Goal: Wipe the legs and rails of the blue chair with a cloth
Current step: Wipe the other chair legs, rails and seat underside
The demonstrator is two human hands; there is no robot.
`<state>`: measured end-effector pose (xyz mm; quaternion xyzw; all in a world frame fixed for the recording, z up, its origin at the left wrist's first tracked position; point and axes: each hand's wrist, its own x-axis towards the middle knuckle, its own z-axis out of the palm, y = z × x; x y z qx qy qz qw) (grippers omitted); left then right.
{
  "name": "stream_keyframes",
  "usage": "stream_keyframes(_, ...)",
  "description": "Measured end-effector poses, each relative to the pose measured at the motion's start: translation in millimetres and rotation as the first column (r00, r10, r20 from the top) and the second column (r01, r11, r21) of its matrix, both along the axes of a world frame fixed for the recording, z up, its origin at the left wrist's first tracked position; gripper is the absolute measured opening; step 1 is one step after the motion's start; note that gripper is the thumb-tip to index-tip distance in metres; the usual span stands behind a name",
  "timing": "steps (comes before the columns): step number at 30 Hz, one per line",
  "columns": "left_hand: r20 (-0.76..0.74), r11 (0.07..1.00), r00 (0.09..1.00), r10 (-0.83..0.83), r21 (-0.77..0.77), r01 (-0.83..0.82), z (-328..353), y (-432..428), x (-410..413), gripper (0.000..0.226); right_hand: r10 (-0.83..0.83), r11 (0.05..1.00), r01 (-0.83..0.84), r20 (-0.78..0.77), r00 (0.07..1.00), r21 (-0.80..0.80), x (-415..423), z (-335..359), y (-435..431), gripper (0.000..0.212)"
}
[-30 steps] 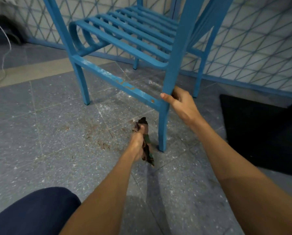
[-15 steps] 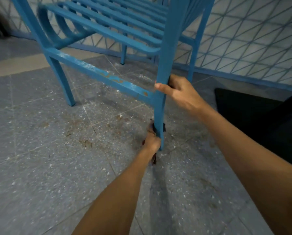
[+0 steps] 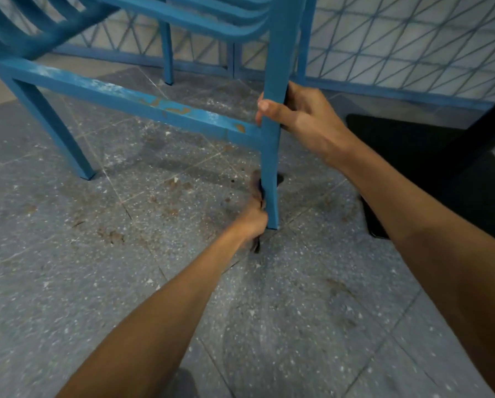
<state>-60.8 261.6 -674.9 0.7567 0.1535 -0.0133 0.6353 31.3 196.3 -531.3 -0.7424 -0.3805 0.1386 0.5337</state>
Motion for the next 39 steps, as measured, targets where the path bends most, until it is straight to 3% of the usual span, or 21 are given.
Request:
stream_keyframes(3,-0.209,1.0,0.978,0.015,-0.018,-0.019,-42.1,-12.8,-5.4,0.078,0.004,0.999,-0.004,-0.006,1.0,0.038,0.0,-2.9,-1.6,0.024)
stream_keyframes(7,-0.365,0.947,0.901,0.235,-0.123,-0.297,-42.0,-39.2,2.0,0.049,-0.003,0.999,0.003,-0.005,1.0,0.04,-3.8,-1.7,-0.7,0.023)
stream_keyframes(9,-0.408,0.82,0.848,0.338,-0.315,-0.478,-32.5,-43.1,15.3,0.044,-0.015,0.999,0.015,0.003,1.0,0.033,-4.3,-0.3,-0.7,0.023)
stream_keyframes(11,-0.437,0.629,0.812,0.387,-0.519,-0.579,-27.9,-39.3,21.9,0.044,-0.016,0.999,0.017,-0.007,1.0,0.039,-5.2,-0.2,-0.5,0.024)
stream_keyframes(14,-0.476,0.497,0.789,0.388,-0.613,-0.614,-25.4,-35.3,12.2,0.038,-0.031,0.999,0.031,-0.006,1.0,0.041,-6.2,0.1,-0.5,0.026)
stream_keyframes(19,-0.512,0.391,0.73,0.453,-0.621,-0.679,-20.0,-28.6,14.3,0.034,-0.051,0.998,0.052,-0.021,0.998,0.023,-9.0,0.0,-0.4,0.025)
stream_keyframes(23,-0.444,0.339,0.804,0.396,-0.742,-0.578,7.3,-5.3,0.0,0.036,-0.076,0.997,0.077,-0.034,0.996,0.016,-12.2,4.3,-0.3,0.021)
stream_keyframes(27,-0.375,0.345,0.832,0.409,-0.781,-0.521,52.0,22.7,-32.8,0.044,-0.104,0.994,0.103,-0.068,0.992,-0.02,-17.0,10.8,2.2,0.017)
stream_keyframes(30,-0.379,0.356,0.815,0.438,-0.76,-0.544,75.0,49.9,-66.8,0.06,-0.173,0.983,0.167,-0.083,0.982,-0.071,-24.3,20.2,4.6,0.036)
stream_keyframes(34,-0.388,0.31,0.75,0.536,-0.735,-0.603,113.6,76.8,-105.0,0.048,-0.206,0.967,0.185,-0.107,0.973,-0.173,-28.1,27.1,1.9,0.027)
stream_keyframes(37,-0.153,0.377,0.686,0.712,-0.74,-0.556,161.7,81.8,-113.2,0.048,-0.221,0.945,0.191,-0.085,0.972,-0.267,-26.1,36.1,-6.3,0.026)
stream_keyframes(39,0.113,0.564,0.634,0.765,-0.593,-0.575,189.1,80.5,-95.5,0.045,-0.26,0.935,0.226,-0.092,0.961,-0.272,-26.0,39.9,-9.5,0.034)
